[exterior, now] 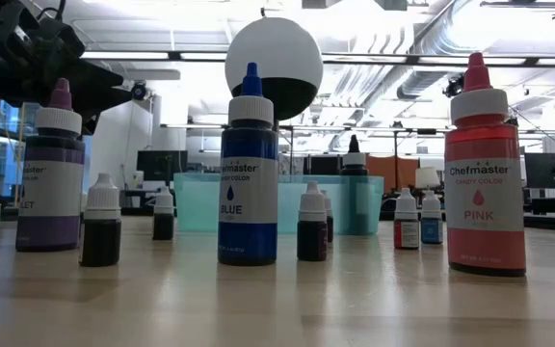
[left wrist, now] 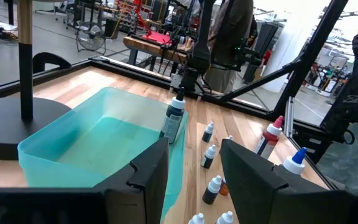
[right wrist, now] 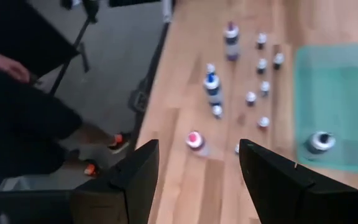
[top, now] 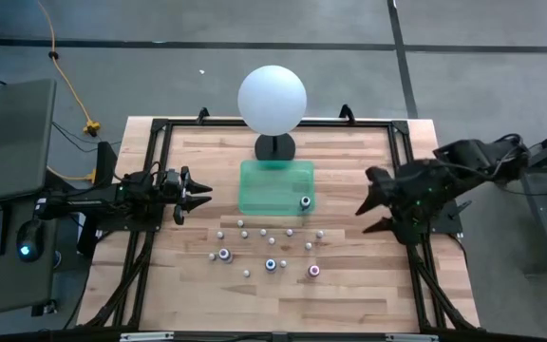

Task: Pick & Place food coloring
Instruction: Put the large pink food coloring bottle into the bin

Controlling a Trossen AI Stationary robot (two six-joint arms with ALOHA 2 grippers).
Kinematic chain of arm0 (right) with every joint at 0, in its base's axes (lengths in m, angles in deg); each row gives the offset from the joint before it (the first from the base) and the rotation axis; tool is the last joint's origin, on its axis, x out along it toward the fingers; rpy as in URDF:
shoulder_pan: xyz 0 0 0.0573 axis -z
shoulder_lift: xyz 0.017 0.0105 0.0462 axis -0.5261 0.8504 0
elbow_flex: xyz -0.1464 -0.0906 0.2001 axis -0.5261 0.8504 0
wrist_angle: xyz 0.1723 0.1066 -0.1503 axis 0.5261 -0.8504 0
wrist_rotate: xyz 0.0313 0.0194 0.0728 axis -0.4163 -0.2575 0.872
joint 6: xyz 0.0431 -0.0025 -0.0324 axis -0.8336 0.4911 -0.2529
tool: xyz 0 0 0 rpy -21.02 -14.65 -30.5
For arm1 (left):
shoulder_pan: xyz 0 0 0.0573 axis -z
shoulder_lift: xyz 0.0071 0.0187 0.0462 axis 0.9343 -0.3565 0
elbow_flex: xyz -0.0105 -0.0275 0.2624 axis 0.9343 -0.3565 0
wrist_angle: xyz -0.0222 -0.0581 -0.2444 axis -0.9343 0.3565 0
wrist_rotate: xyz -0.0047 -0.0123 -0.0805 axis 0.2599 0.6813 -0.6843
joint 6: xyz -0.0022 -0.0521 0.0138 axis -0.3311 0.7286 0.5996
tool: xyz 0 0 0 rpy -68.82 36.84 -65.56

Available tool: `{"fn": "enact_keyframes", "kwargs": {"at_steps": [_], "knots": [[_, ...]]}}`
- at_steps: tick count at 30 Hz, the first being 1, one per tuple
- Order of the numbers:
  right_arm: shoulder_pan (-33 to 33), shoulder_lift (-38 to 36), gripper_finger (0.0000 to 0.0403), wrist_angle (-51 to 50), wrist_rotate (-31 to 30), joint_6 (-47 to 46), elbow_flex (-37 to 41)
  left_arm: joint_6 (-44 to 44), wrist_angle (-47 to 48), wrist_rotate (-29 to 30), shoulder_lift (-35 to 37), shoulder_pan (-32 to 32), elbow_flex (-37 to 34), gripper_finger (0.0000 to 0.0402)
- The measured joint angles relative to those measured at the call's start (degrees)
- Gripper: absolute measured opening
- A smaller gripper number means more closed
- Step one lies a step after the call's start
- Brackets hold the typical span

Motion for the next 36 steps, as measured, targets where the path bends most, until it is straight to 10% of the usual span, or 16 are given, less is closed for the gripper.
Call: {"fn": "enact_keyframes", "kwargs": {"at_steps": [16,36], "knots": [[-16.4,16.0,0.0213,-11.7,-7.0,-9.1,0.0,0.0,0.0,0.0,0.0,0.0,0.0,0.0147],[-10.5,35.5,0.0213,1.8,-7.3,-19.9,0.0,0.0,0.0,0.0,0.0,0.0,0.0,0.0147]]}}
